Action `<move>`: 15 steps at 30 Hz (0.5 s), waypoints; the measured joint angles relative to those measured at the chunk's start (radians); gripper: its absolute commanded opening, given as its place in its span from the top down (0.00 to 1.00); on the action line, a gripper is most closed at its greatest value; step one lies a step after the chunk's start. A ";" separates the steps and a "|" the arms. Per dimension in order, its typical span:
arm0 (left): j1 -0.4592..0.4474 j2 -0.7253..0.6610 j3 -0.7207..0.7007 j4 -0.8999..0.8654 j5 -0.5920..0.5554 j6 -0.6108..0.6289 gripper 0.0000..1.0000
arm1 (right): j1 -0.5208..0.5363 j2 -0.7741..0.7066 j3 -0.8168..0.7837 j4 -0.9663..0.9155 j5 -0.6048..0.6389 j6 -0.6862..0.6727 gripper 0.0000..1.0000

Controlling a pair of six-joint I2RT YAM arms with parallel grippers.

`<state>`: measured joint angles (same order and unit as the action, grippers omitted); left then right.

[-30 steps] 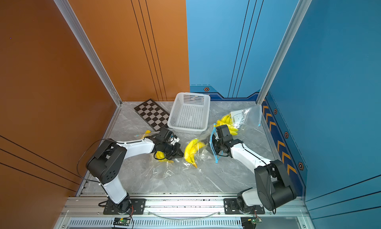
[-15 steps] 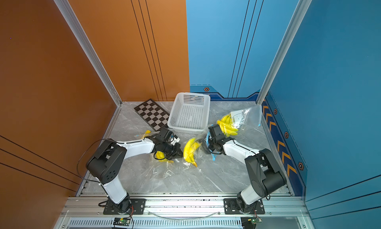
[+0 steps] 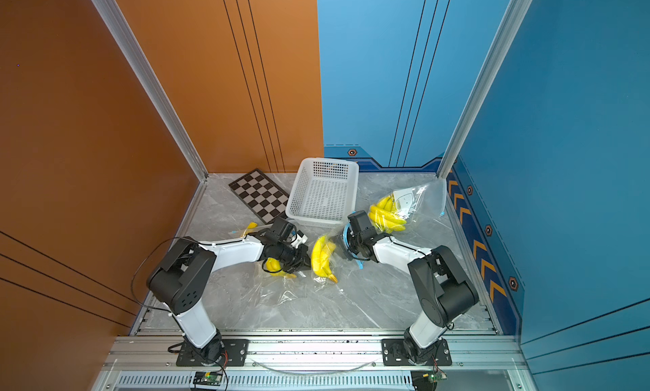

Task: Open the zip-top bag and take out the banana
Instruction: Pick up the banana from the zipper food storage bag.

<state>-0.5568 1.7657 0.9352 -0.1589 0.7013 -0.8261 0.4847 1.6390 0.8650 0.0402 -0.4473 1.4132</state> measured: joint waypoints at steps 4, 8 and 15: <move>0.008 0.000 -0.002 0.001 0.003 0.000 1.00 | 0.000 0.000 -0.001 0.013 0.008 0.006 0.72; 0.024 -0.015 -0.021 0.001 0.004 0.000 1.00 | -0.007 -0.008 -0.019 0.034 0.008 0.011 0.76; 0.090 -0.092 -0.084 -0.018 -0.002 -0.001 1.00 | -0.060 -0.097 -0.049 0.018 -0.005 0.008 0.76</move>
<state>-0.4664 1.6733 0.8513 -0.1764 0.6994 -0.8268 0.4248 1.5417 0.8158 0.0586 -0.4519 1.4216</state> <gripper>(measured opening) 0.049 0.326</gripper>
